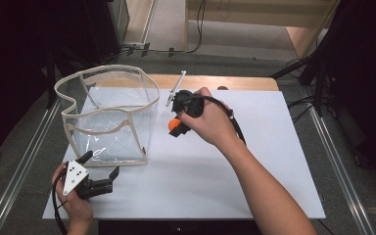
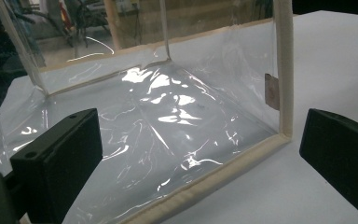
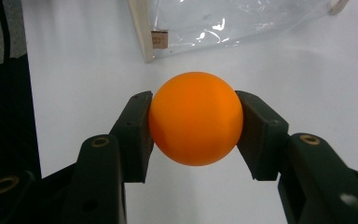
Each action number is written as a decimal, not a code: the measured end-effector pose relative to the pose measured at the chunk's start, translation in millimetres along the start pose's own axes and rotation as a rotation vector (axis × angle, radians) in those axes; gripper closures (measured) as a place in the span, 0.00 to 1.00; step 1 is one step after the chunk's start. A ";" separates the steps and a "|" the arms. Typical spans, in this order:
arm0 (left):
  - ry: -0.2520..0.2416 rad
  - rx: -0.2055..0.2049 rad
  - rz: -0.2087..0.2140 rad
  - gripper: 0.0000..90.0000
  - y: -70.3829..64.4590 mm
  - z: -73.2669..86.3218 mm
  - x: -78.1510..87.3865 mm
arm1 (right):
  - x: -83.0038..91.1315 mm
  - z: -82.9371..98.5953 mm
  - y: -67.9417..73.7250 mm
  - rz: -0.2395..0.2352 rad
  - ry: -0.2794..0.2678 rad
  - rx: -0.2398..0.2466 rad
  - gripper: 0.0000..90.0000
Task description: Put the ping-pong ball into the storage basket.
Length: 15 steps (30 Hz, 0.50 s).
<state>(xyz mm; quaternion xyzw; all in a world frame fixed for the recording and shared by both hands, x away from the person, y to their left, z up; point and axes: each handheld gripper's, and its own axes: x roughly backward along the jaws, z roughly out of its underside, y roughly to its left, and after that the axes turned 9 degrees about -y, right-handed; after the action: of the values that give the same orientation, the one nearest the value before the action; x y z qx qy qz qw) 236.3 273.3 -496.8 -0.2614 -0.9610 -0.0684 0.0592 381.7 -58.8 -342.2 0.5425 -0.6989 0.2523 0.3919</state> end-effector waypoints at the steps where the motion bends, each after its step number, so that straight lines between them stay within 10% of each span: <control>1: 0.000 0.000 0.000 0.00 0.0 0.0 0.0 | 0.2 -1.1 0.2 0.000 -0.001 0.000 0.53; 15: -0.003 0.005 0.002 0.00 0.0 0.1 -0.4 | 5.7 -13.3 -4.2 0.000 -0.003 0.008 0.53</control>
<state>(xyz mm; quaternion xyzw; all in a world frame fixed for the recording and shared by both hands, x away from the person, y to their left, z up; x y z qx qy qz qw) 236.6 273.2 -496.9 -0.2624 -0.9609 -0.0658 0.0585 388.7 -52.8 -330.3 0.5447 -0.6984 0.2540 0.3887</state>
